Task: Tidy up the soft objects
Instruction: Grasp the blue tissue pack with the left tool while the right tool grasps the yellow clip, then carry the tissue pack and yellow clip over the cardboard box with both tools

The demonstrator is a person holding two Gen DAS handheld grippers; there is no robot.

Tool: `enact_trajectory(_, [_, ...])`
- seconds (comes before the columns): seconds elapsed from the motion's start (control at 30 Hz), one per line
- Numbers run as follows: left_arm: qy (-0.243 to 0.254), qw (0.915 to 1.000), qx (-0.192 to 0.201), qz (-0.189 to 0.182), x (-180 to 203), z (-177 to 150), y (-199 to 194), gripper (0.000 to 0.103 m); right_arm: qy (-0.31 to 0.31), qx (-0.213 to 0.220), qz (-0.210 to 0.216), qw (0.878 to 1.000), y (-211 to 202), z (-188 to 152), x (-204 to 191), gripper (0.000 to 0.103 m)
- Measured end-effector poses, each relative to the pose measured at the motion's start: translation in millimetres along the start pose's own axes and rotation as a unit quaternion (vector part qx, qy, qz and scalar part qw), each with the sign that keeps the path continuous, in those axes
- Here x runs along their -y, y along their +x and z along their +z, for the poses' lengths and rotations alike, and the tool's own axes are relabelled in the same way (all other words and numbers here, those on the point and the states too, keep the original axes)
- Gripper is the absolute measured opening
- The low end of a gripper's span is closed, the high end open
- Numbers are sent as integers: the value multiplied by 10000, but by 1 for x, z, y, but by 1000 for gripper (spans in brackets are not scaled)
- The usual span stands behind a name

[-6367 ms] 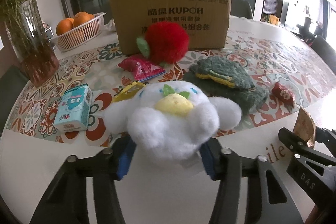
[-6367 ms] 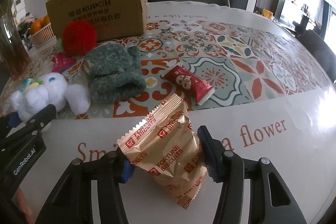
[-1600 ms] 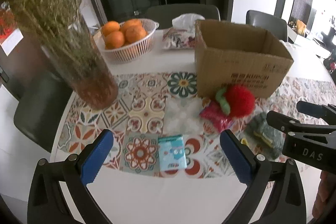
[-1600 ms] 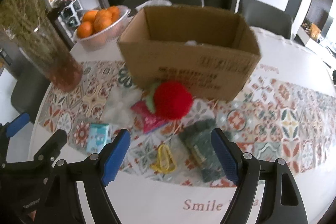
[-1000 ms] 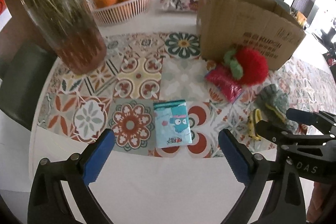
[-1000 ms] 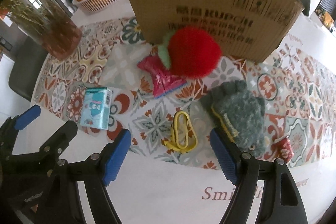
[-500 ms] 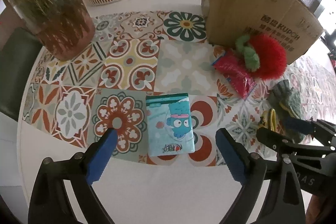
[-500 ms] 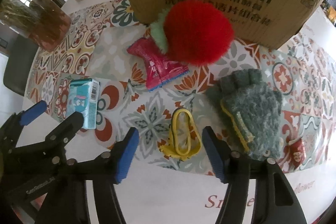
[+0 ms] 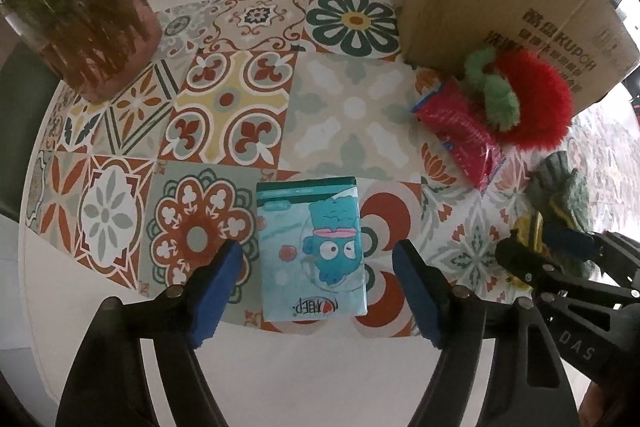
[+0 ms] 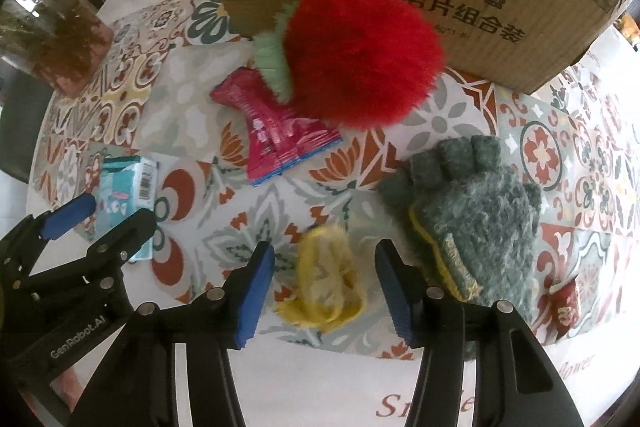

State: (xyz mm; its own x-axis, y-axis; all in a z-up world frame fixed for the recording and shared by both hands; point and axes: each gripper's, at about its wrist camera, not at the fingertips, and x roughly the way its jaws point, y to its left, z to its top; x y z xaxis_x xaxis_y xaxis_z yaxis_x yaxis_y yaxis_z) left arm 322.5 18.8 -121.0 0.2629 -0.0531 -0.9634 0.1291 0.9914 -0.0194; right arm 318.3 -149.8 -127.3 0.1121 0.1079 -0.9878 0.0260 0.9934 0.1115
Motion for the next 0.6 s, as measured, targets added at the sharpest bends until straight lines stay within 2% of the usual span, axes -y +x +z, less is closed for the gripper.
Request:
enact_trajectory(0.1, [-19, 10000, -42, 60, 0, 0, 5, 69, 29, -76, -25, 10000, 6, 1, 2, 52])
enact_trajectory(0.27, [-56, 9998, -167, 32, -2, 2, 14, 60, -47, -62, -65, 9999, 9, 2, -3, 38])
enact_trajectory(0.33, [-67, 9998, -192, 29, -2, 1, 16, 53, -40, -64, -47, 10000, 9, 2, -2, 35])
enact_trajectory(0.6, [-72, 9998, -180, -44, -1, 0, 16, 52, -15, 15, 38, 10000, 3, -16, -2, 32])
